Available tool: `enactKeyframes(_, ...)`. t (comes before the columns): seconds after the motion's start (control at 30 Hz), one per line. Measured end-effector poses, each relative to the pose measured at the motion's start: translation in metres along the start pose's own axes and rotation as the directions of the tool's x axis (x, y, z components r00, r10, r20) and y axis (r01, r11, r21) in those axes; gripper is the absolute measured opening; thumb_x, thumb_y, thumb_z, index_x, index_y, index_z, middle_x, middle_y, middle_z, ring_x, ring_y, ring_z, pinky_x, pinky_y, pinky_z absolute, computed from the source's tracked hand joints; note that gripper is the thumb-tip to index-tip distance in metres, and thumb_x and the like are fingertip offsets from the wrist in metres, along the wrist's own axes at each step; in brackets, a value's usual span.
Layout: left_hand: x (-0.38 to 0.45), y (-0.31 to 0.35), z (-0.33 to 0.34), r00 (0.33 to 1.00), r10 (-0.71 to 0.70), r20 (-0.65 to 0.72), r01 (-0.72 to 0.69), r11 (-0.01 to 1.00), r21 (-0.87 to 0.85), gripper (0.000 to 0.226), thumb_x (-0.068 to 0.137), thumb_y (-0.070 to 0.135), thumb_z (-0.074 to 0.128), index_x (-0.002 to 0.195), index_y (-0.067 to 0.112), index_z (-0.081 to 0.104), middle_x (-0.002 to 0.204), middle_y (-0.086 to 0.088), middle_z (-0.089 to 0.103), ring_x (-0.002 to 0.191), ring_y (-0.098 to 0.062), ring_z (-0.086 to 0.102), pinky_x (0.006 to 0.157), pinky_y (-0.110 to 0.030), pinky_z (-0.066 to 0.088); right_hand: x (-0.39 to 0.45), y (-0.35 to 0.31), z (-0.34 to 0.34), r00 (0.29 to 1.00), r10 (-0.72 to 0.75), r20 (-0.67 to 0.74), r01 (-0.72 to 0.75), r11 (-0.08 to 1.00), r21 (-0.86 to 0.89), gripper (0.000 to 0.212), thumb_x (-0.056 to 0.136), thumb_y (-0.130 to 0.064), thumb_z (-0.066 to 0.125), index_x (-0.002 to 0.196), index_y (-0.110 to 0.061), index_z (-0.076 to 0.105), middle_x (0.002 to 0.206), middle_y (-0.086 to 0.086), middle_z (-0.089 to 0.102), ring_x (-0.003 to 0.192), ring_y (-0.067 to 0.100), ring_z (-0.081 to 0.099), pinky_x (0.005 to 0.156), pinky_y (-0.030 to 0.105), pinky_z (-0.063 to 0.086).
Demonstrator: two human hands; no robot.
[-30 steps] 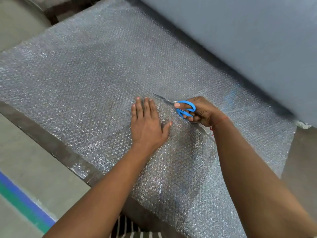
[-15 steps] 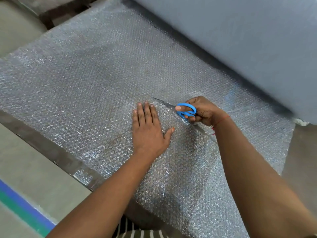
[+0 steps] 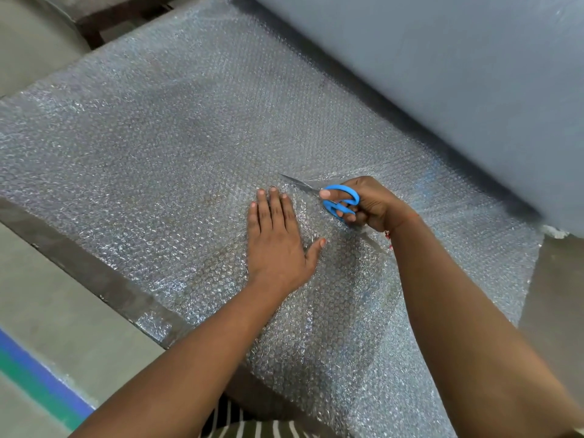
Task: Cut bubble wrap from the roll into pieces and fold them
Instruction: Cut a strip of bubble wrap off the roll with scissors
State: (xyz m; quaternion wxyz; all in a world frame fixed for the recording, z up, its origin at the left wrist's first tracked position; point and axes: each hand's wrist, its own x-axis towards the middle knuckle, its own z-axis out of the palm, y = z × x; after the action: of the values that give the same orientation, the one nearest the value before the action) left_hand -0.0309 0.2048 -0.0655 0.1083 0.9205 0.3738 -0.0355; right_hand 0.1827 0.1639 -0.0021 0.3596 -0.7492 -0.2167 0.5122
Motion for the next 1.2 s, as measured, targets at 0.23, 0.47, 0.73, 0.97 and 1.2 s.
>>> enactKeyframes(0.23,-0.001,0.0,-0.002,1.0,0.009,-0.009,-0.009,1.0,-0.005,0.106,0.101,0.079,0.003,0.166,-0.003,-0.014,0.173,-0.032,-0.017,0.161,-0.048,-0.02,0.131,-0.062,-0.003,0.006,0.003,0.001,1.0,-0.023,0.003,0.023,1.0,0.011,0.093,0.06,-0.048,0.103,0.102,0.025,0.062,0.063,0.018,0.058,0.043,0.018,0.037,0.044,0.021,0.027)
enactKeyframes(0.47,-0.001,0.0,-0.002,1.0,0.01,0.007,-0.01,1.0,0.001,0.107,0.099,0.08,0.0,0.165,-0.003,-0.017,0.172,-0.032,-0.021,0.16,-0.048,-0.023,0.13,-0.062,-0.004,0.008,-0.001,0.002,0.999,-0.027,0.018,0.026,0.999,0.047,0.075,0.069,-0.031,0.098,0.098,0.027,0.059,0.061,0.015,0.062,0.038,0.014,0.042,0.041,0.019,0.025)
enactKeyframes(0.73,0.0,-0.002,-0.001,1.0,0.008,-0.006,-0.008,1.0,-0.015,0.109,0.1,0.081,0.004,0.166,-0.003,-0.012,0.173,-0.032,-0.017,0.16,-0.048,-0.023,0.13,-0.063,-0.005,0.015,-0.009,0.012,1.0,-0.021,0.022,0.02,0.999,0.039,0.086,0.056,-0.045,0.104,0.101,0.019,0.067,0.07,0.021,0.058,0.044,0.018,0.041,0.042,0.02,0.025)
enactKeyframes(0.97,0.001,-0.001,-0.003,1.0,0.006,0.003,-0.006,1.0,-0.013,0.109,0.099,0.081,0.004,0.166,-0.004,-0.014,0.173,-0.032,-0.019,0.16,-0.048,-0.023,0.13,-0.063,-0.006,0.013,-0.021,0.015,1.0,-0.008,0.019,0.007,0.999,0.051,0.04,0.078,-0.03,0.092,0.088,0.003,0.073,0.053,0.01,0.056,0.035,0.012,0.039,0.043,0.018,0.022)
enactKeyframes(1.2,0.002,-0.001,-0.002,1.0,0.008,0.001,-0.008,1.0,-0.013,0.108,0.099,0.08,0.002,0.166,-0.004,-0.014,0.172,-0.032,-0.019,0.16,-0.049,-0.024,0.129,-0.063,-0.007,0.021,-0.014,0.013,0.997,-0.06,0.038,0.059,0.998,0.02,0.081,0.059,-0.046,0.102,0.096,0.018,0.07,0.071,0.022,0.056,0.044,0.018,0.036,0.043,0.021,0.025)
